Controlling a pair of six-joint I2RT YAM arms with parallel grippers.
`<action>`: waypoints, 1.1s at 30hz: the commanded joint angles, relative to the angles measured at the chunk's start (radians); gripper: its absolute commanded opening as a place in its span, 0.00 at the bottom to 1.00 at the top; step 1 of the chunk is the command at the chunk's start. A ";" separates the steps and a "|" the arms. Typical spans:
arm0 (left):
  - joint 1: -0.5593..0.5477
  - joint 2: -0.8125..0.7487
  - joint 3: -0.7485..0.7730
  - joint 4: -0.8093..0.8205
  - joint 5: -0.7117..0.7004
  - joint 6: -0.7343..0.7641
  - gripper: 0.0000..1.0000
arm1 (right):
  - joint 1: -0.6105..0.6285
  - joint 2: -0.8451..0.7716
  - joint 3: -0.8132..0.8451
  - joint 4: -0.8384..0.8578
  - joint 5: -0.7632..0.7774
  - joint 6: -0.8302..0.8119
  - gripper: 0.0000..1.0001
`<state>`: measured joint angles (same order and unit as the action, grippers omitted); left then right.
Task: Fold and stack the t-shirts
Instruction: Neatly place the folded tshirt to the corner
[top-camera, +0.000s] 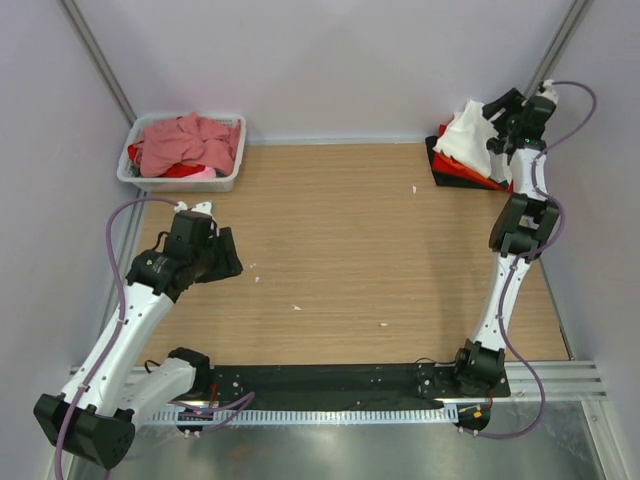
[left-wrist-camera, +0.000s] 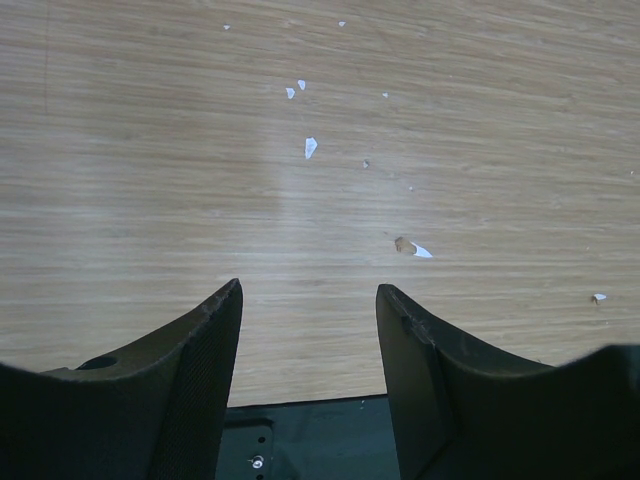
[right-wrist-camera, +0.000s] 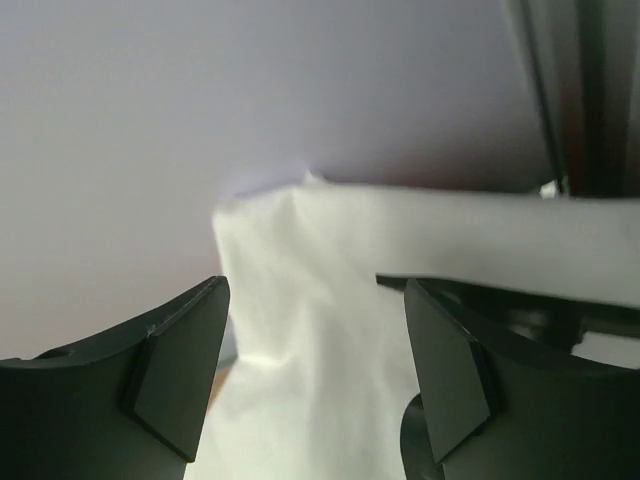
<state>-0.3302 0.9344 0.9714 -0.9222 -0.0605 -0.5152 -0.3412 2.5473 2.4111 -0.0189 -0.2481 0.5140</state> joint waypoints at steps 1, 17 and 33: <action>-0.003 -0.002 0.000 0.037 -0.016 0.007 0.58 | 0.028 -0.004 0.079 0.056 -0.025 -0.031 0.77; -0.003 0.024 0.001 0.033 -0.022 0.006 0.57 | 0.275 0.020 0.017 0.028 0.099 -0.167 0.70; -0.003 0.018 0.001 0.036 -0.015 0.006 0.57 | 0.303 0.067 0.120 -0.384 0.366 -0.209 0.38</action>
<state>-0.3302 0.9653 0.9718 -0.9199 -0.0673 -0.5152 -0.0532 2.6331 2.5095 -0.3050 0.1085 0.3275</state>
